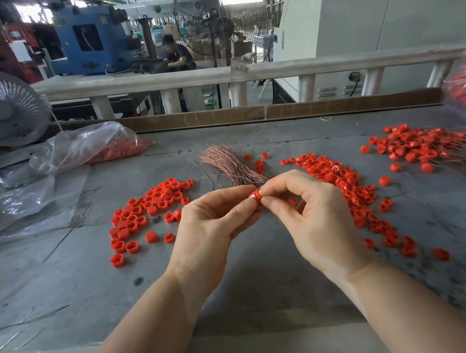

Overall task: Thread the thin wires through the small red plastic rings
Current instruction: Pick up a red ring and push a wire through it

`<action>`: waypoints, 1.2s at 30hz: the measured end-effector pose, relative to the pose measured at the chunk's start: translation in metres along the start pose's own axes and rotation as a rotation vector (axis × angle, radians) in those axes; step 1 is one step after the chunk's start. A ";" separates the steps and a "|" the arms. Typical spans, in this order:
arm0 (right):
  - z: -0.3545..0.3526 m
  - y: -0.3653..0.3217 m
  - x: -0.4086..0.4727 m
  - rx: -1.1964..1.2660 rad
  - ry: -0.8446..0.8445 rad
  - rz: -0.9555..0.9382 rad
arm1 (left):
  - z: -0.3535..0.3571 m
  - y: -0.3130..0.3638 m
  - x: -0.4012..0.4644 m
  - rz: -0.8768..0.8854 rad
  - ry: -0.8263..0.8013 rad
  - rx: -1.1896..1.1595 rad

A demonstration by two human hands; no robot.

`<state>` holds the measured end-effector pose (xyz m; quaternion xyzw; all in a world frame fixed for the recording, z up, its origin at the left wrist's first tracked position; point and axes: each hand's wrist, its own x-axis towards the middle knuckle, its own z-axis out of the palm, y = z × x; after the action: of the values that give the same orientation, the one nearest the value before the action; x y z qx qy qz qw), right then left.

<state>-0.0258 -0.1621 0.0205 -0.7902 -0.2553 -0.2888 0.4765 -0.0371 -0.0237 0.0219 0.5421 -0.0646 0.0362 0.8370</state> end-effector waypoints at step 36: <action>0.000 0.001 0.000 0.071 -0.015 0.074 | 0.002 -0.003 -0.002 0.189 0.048 0.229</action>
<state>-0.0255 -0.1621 0.0196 -0.7839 -0.2396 -0.2559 0.5125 -0.0390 -0.0269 0.0199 0.6246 -0.0905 0.1351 0.7638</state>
